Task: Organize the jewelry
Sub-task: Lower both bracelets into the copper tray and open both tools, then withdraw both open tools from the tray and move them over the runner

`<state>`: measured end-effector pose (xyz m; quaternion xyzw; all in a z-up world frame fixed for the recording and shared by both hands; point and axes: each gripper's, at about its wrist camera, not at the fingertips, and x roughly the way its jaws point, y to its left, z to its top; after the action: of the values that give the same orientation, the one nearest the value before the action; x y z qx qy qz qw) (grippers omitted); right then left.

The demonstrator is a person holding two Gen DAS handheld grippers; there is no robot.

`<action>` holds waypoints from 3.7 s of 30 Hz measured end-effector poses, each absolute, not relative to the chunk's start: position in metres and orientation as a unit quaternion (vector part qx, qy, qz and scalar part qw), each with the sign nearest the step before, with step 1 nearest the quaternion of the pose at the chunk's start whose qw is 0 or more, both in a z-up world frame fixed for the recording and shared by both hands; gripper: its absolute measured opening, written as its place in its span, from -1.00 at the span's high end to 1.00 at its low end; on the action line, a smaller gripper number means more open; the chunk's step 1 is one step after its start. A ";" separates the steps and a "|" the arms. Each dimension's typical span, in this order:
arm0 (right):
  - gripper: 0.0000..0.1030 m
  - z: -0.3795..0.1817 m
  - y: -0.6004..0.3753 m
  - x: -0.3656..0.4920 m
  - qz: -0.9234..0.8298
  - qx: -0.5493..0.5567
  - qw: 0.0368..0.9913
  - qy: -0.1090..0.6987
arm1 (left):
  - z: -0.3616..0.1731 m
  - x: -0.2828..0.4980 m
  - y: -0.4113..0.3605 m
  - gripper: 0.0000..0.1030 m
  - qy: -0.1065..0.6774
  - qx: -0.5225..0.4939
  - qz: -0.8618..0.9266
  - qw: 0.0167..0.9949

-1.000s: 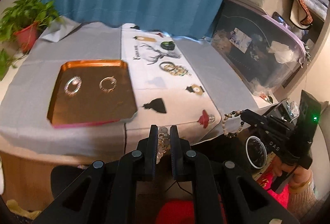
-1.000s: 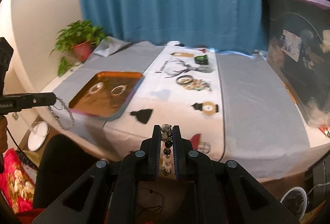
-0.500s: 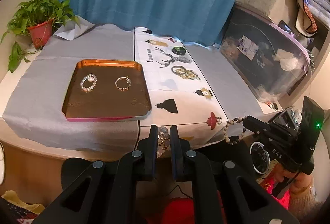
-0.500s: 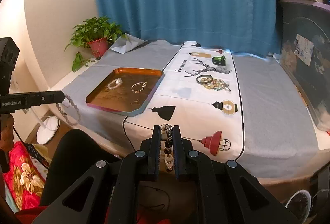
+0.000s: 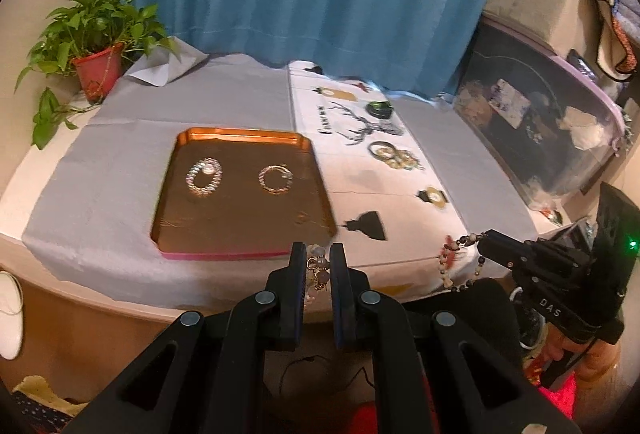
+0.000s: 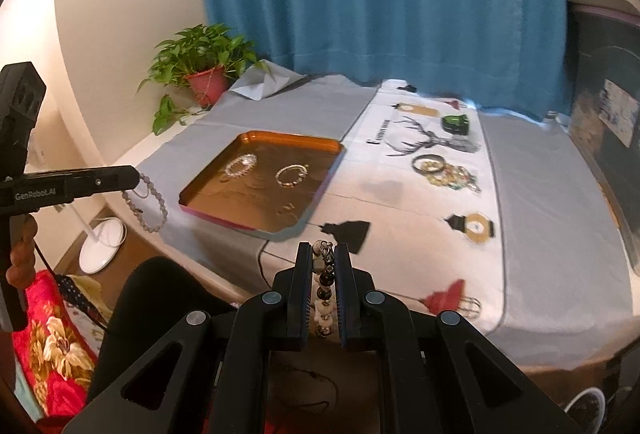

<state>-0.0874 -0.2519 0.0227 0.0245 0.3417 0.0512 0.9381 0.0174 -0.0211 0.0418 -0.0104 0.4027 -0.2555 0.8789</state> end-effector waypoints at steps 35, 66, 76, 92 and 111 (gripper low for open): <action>0.78 -0.034 -0.168 0.117 0.120 0.008 0.922 0.369 | -0.033 0.173 -0.013 0.81 0.424 0.039 -0.171 0.889; -0.49 0.011 -0.172 -0.064 0.082 0.007 0.927 0.366 | 0.033 -0.023 -0.011 -0.98 0.386 0.060 -0.120 0.912; -0.53 0.054 -0.186 -0.122 0.063 0.009 0.951 0.302 | 0.055 -0.068 -0.025 -0.98 0.350 0.056 -0.140 0.925; -0.54 0.042 -0.203 -0.151 0.050 0.022 0.950 0.307 | 0.060 -0.081 -0.035 -0.98 0.339 0.075 -0.125 0.930; -0.54 0.013 -0.360 -0.087 -0.086 0.078 0.935 0.335 | 0.032 0.067 -0.162 -0.98 0.391 0.097 -0.215 0.890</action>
<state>-0.0873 -0.3599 0.0127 0.0776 0.3345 -0.0861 0.9352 0.0673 -0.1623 0.0324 0.0965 0.3906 -0.2155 0.8898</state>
